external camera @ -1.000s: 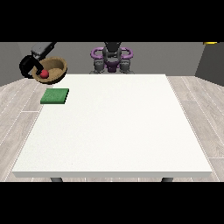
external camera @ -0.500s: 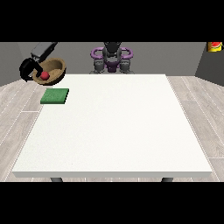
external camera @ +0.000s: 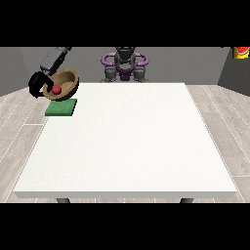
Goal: Pick the cup and pour the ball into the bowl, then pick the bowl and place it on the pad
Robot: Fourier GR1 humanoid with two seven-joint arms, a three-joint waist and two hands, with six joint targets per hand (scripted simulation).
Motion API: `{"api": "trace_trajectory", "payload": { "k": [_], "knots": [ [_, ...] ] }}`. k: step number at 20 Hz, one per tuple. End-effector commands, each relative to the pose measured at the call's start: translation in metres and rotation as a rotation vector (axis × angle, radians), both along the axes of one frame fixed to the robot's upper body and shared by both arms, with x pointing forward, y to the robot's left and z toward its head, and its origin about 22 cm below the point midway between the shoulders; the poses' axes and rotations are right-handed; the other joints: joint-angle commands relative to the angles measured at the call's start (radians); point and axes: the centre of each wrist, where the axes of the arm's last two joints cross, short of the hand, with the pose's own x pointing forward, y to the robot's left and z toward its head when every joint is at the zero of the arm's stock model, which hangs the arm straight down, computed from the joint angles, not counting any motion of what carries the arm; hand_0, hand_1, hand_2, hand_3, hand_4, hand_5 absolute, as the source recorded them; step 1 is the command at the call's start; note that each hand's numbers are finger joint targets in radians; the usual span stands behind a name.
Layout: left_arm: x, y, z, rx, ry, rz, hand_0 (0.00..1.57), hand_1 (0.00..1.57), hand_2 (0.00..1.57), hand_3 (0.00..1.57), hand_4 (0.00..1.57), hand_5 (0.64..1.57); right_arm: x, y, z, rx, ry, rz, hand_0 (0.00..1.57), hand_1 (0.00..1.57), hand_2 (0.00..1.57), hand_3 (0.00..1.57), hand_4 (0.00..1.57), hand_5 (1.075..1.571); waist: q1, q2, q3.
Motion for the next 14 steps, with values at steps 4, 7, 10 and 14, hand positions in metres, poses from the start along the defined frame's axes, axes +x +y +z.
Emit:
{"api": "trace_trajectory", "payload": {
  "k": [4, 7, 10, 14],
  "knots": [
    [-0.006, 0.004, 0.017, 0.019, -0.091, -0.018, 0.00, 0.00, 0.00, 0.00, 1.19, 1.561, -0.012, -0.027, 0.001, 0.011, -0.045, -0.139, 1.57, 1.57, 1.57, 1.16, 0.19, 1.557, 0.026, 0.063, 0.0001],
    [-0.002, 0.001, 0.017, 0.008, -0.056, 0.009, 0.00, 0.00, 0.00, 0.00, 1.20, 1.561, -0.005, -0.028, 0.019, -0.012, -0.054, -0.164, 1.57, 1.57, 1.57, 0.98, 0.00, 1.554, 0.002, 0.045, -0.0003],
    [-0.005, 0.004, 0.018, 0.020, -0.030, 0.029, 0.00, 0.00, 0.00, 0.00, 1.19, 1.561, -0.010, -0.027, 0.004, -0.015, -0.048, -0.177, 1.51, 1.51, 1.41, 0.82, 0.00, 1.552, -0.002, 0.033, 0.0000],
    [-0.013, 0.020, 0.000, 0.026, -0.056, 0.033, 0.00, 0.00, 0.00, 0.00, 1.19, 1.563, 0.005, 0.000, -0.003, 0.036, -0.098, -0.160, 1.46, 1.46, 1.41, 0.83, 0.00, 1.532, -0.002, 0.052, -0.0009]
  ]
}}
